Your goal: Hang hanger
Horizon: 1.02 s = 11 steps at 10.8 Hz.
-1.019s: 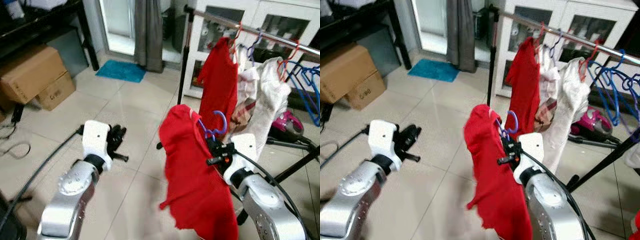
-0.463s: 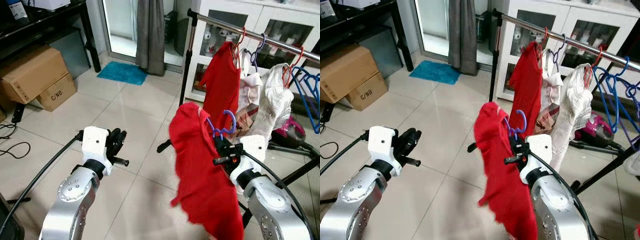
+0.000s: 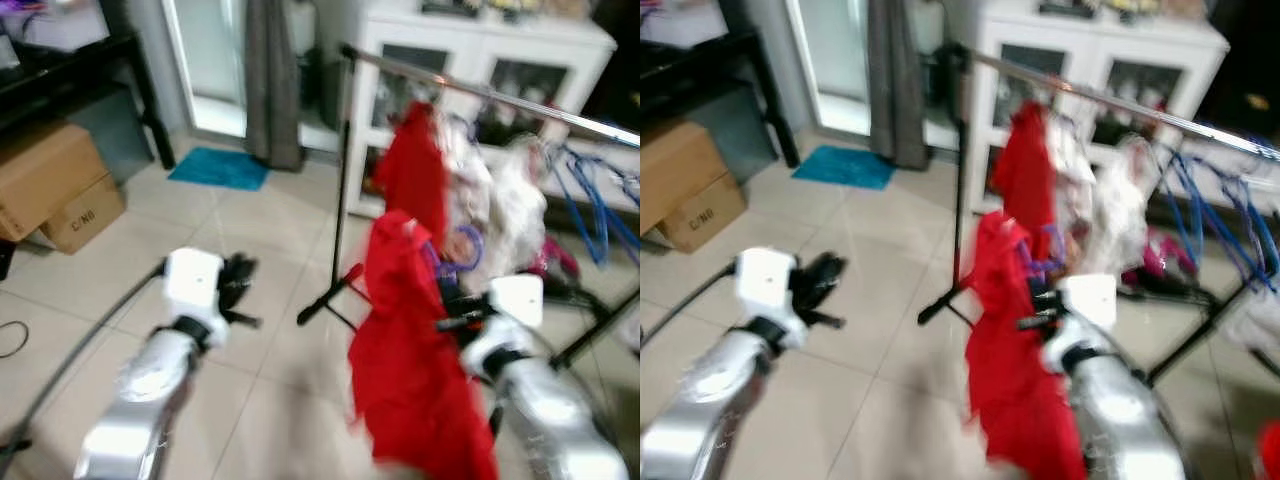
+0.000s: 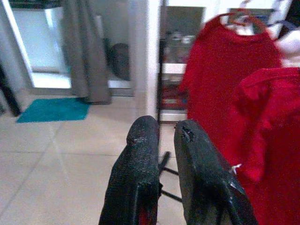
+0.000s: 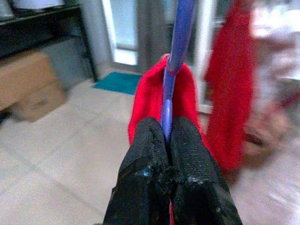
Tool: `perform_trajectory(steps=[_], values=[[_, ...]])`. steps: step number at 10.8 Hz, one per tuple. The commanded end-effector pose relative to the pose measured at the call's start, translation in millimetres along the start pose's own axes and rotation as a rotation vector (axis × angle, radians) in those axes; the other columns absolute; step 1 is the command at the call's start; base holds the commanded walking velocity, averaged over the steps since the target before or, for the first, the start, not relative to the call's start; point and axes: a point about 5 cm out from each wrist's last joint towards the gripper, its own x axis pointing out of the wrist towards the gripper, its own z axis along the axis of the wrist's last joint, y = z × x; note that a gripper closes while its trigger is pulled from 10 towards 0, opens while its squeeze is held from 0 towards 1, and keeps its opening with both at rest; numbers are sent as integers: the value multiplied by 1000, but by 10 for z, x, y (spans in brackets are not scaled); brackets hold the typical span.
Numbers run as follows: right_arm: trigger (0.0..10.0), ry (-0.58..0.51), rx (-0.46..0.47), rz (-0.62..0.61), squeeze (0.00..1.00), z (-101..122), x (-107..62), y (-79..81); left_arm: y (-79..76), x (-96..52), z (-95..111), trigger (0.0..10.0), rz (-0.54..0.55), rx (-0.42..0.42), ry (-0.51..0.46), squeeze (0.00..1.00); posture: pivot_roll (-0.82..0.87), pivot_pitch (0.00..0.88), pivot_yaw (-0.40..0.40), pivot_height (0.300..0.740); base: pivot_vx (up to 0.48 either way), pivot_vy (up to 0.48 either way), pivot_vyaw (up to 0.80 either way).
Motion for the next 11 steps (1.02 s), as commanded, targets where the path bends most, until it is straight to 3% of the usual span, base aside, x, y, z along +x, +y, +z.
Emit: perform_trajectory(steps=[1, 11], values=[[10000, -59, -33, 7, 0, 112, -14, -26, -33, 22, 12, 10000, -14, 2, -4, 0, 86, 0, -11, 740, 296, 0, 0], [10000, -61, -33, -10, 0, 116, -22, -52, -68, 50, 3, 10000, -40, 5, 0, 0, 77, 0, -5, 740, 238, 0, 0]])
